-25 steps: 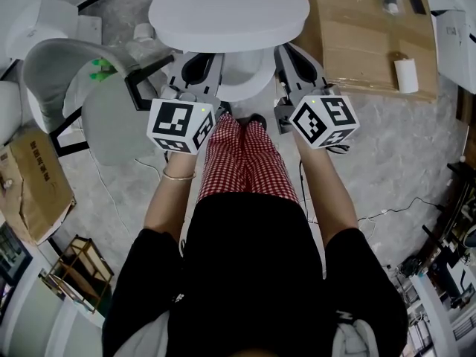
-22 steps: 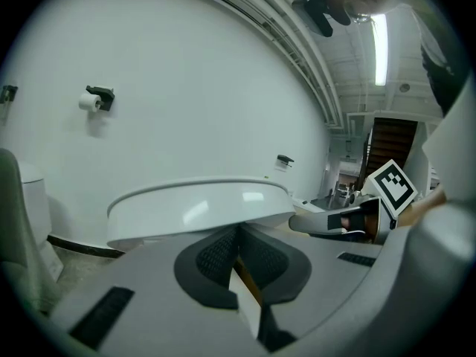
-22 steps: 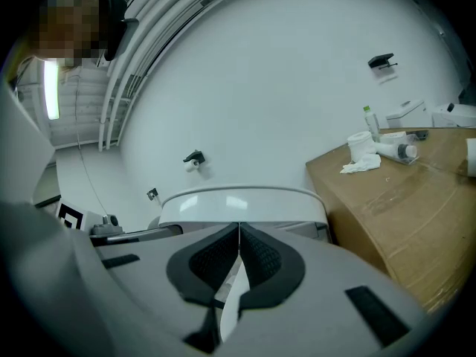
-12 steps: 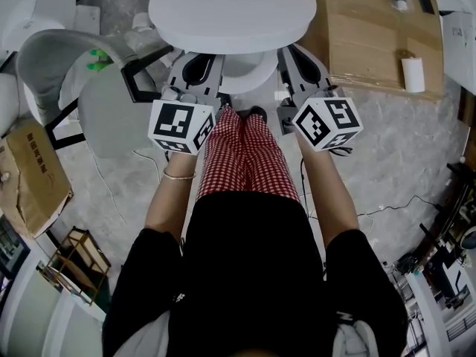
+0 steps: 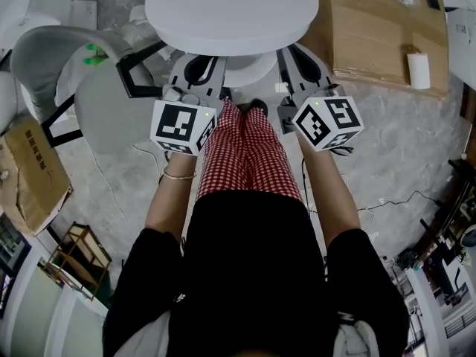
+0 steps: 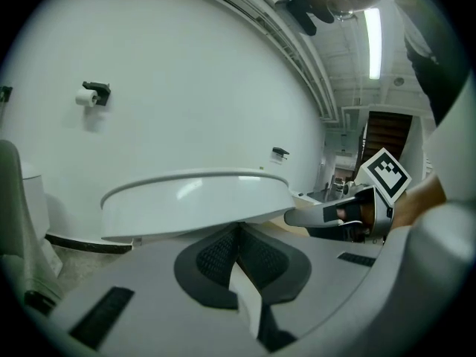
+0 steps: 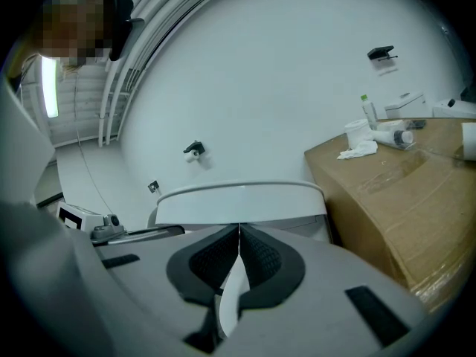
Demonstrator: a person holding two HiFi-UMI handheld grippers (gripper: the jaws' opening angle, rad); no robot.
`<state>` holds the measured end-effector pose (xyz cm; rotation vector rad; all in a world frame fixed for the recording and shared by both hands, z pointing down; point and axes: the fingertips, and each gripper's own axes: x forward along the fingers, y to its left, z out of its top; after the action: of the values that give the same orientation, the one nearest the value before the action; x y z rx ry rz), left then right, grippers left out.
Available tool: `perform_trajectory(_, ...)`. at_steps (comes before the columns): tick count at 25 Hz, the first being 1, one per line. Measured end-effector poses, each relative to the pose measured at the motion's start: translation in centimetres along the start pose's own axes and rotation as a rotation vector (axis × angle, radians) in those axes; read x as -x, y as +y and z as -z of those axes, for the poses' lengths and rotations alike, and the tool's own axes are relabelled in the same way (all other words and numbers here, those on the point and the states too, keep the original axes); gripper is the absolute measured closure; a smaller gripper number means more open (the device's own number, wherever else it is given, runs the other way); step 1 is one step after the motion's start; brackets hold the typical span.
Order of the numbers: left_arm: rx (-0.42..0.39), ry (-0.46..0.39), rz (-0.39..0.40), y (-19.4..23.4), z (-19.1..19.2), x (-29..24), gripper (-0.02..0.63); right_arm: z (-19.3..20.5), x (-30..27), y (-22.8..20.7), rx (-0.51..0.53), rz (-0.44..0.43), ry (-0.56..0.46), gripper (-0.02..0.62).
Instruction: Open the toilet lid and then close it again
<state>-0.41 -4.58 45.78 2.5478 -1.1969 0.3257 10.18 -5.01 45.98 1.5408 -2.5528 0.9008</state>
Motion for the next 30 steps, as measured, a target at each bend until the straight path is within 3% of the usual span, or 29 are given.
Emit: perform_trajectory(30, 0.034, 0.044, -0.026, -0.4, 5.4, 0.9, 0.603, 5.4, 0.1, -1.0, 0.043, -0.008, 0.089, 0.574)
